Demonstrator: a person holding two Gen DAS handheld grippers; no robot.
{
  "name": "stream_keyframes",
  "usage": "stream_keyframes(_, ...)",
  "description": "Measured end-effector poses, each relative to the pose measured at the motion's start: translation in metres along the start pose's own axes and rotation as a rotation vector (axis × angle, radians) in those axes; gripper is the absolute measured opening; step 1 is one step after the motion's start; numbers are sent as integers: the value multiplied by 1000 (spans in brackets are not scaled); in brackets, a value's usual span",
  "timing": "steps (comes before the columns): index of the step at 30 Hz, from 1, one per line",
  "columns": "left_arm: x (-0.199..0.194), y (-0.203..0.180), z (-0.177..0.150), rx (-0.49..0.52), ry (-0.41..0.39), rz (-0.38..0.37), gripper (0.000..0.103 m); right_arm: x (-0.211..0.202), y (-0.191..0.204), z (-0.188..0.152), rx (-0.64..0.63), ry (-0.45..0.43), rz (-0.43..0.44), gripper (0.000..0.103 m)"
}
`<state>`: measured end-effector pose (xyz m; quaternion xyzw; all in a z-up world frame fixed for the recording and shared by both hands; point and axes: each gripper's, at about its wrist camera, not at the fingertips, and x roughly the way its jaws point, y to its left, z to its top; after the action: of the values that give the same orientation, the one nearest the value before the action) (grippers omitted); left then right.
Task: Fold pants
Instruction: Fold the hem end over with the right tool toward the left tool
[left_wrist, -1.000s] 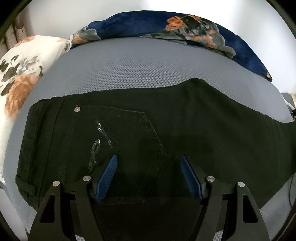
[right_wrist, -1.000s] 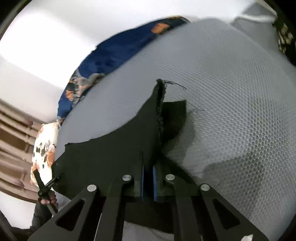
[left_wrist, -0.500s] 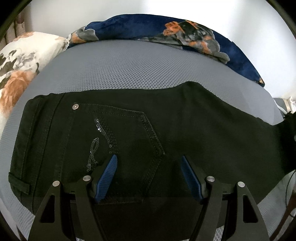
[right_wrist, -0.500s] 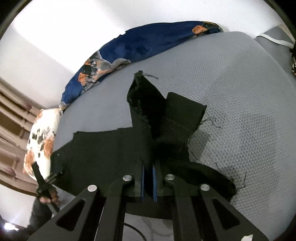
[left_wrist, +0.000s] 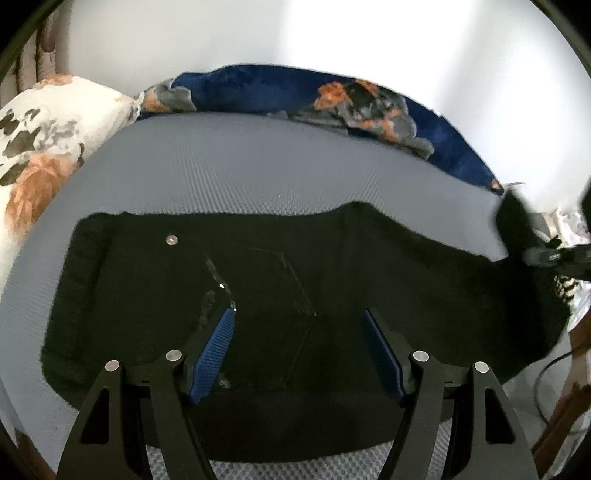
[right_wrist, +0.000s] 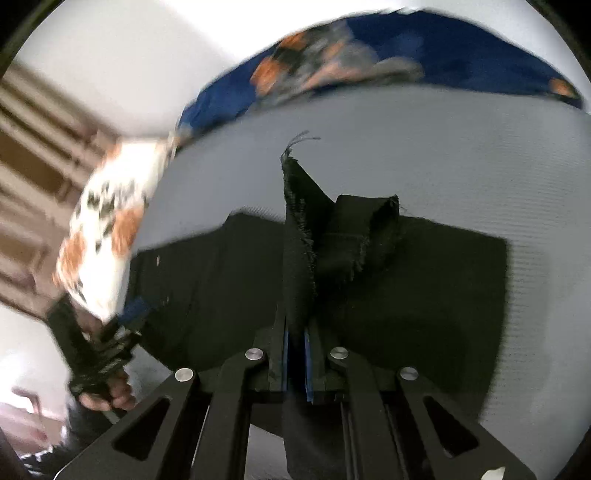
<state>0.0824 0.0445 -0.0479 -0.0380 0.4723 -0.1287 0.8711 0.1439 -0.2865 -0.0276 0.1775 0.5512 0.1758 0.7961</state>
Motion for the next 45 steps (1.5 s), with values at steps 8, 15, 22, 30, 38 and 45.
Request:
stream_keyframes(8,-18,13,-4,-25,-10,-42,71,73,69,-5,-109,136,86,25)
stream_keyframes(15,-18,8,-9,-52,27,-160,71,12,42,-11,-72,4,86,35)
stream_keyframes(22,5,-26,-15,-66,158,-344,71,-20,-38,-52,122,-25,43,35)
stream_keyframes(30,54,-58,-12,-117,346,-438,70,-44,-87,-79,242,-93,43,37)
stream_keyframes(38,87,-73,2,-164,364,-440,70,-38,-100,-74,255,-97,82,38)
stream_keyframes(45,105,-87,17,-95,306,-332,23,-19,-99,-57,240,-81,87,38)
